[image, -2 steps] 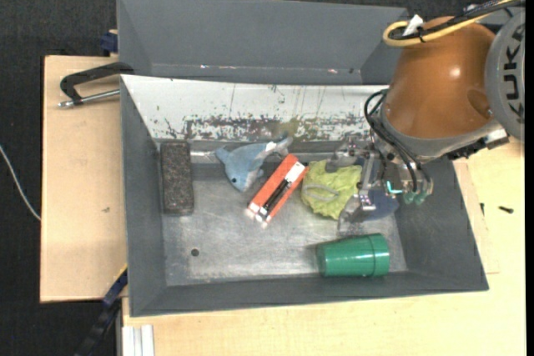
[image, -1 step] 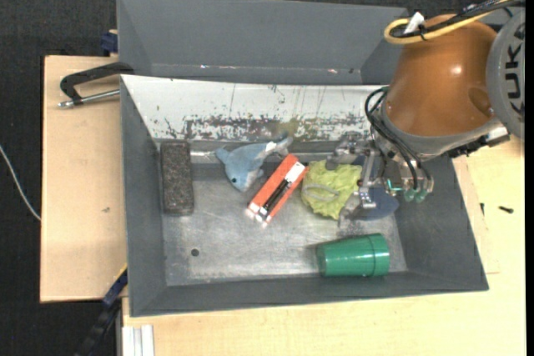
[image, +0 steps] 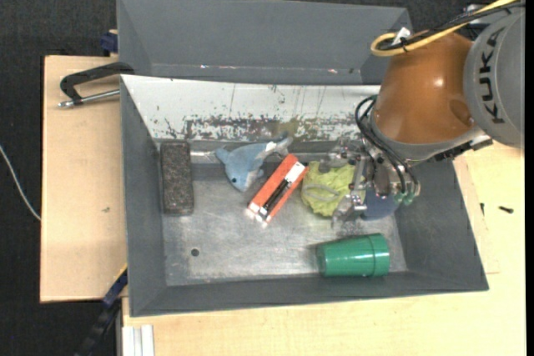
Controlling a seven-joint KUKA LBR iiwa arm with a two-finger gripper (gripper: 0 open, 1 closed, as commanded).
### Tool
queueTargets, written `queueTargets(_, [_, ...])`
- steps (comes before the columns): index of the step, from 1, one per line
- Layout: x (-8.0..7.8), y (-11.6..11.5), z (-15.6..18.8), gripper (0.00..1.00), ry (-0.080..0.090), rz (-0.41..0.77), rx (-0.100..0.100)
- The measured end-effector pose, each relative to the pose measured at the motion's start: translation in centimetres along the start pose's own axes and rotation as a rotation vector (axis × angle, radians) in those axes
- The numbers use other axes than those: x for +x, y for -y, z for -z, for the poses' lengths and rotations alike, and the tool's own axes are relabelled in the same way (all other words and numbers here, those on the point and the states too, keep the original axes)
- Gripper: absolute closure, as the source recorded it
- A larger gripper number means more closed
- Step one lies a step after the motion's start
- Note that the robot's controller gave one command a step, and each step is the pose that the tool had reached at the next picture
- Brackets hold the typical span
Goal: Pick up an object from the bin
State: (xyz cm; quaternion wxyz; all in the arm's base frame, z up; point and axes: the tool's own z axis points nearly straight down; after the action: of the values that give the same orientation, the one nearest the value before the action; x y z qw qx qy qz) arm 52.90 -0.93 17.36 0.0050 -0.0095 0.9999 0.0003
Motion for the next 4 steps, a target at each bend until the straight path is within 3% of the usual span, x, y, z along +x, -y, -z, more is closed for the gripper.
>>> queueTargets(1, [0.2,-0.2,-10.0,1.0,-0.007,0.05,-0.001])
queueTargets(2, [0.2,-0.2,-10.0,1.0,-0.007,0.05,-0.001])
queueTargets(3, [-0.1,-0.6,-5.2,0.0,-0.005,0.019,-0.001])
queueTargets(4, [-0.1,-0.6,-5.2,0.0,-0.006,0.02,-0.001])
